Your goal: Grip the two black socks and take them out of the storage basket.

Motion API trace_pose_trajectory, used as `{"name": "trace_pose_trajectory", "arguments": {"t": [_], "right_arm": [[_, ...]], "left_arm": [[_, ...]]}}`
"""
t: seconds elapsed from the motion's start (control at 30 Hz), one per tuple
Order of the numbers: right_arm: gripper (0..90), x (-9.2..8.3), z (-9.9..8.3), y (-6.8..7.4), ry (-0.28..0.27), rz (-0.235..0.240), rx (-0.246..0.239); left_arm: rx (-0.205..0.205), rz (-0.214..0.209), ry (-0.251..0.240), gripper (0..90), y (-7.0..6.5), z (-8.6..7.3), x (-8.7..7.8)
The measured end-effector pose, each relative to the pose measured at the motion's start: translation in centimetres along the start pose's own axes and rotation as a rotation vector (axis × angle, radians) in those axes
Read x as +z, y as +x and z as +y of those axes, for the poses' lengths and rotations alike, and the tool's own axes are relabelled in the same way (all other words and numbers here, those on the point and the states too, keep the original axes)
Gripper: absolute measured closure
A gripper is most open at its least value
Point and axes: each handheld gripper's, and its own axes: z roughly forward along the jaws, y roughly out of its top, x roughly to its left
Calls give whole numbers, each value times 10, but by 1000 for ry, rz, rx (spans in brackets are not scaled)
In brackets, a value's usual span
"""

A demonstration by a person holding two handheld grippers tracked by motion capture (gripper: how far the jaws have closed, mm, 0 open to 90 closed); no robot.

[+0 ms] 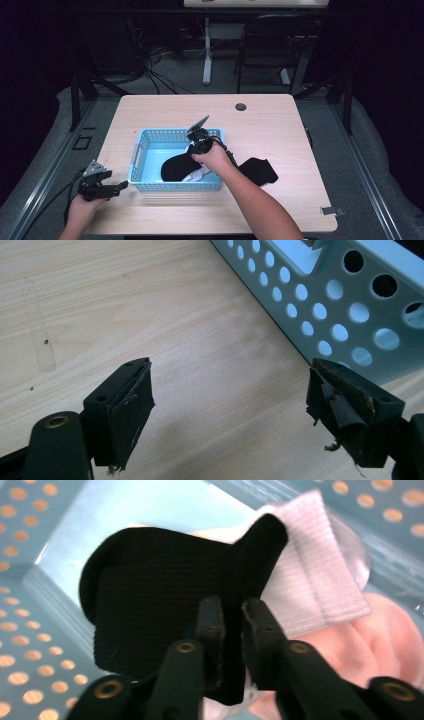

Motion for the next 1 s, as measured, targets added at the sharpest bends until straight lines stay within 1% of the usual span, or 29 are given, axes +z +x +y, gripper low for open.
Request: {"name": "trace_pose_trajectory", "arguments": {"t": [0.13,0.17,0.27,0.33,0.4,0.43,0.5,0.57,0.6,0.63,0.7,0.83,1.0], "right_arm": [[862,-11,-1,9,-64,-5,-54],[864,-14,-2,11,-85,-1,-63],[867,-24,-4,17,-126,9,-85],[868,-29,-6,22,-162,14,-91],[868,-34,-7,25,-181,26,-97],[868,-38,-8,26,-184,32,-109],[868,-44,-9,29,-212,46,-106],[868,-52,-10,32,-225,49,-123],[868,-57,-9,32,-229,50,-140],[868,-62,-10,34,-248,50,-145],[869,-71,-10,36,-269,54,-158],[869,-89,-10,40,-313,56,-170],[869,-106,-11,43,-351,59,-185]], "left_arm": [[1,1,0,188,0,0,0],[0,1,-1,188,0,0,0],[0,2,1,188,0,0,0],[0,2,0,188,0,0,0],[0,2,1,188,0,0,0],[1,2,0,188,0,0,0],[3,2,1,188,0,0,0],[3,2,2,188,0,0,0],[3,2,2,188,0,0,0],[3,2,2,188,0,0,0],[3,3,2,188,0,0,0],[1,2,3,187,-1,0,1],[2,2,2,188,-1,0,1]]}}
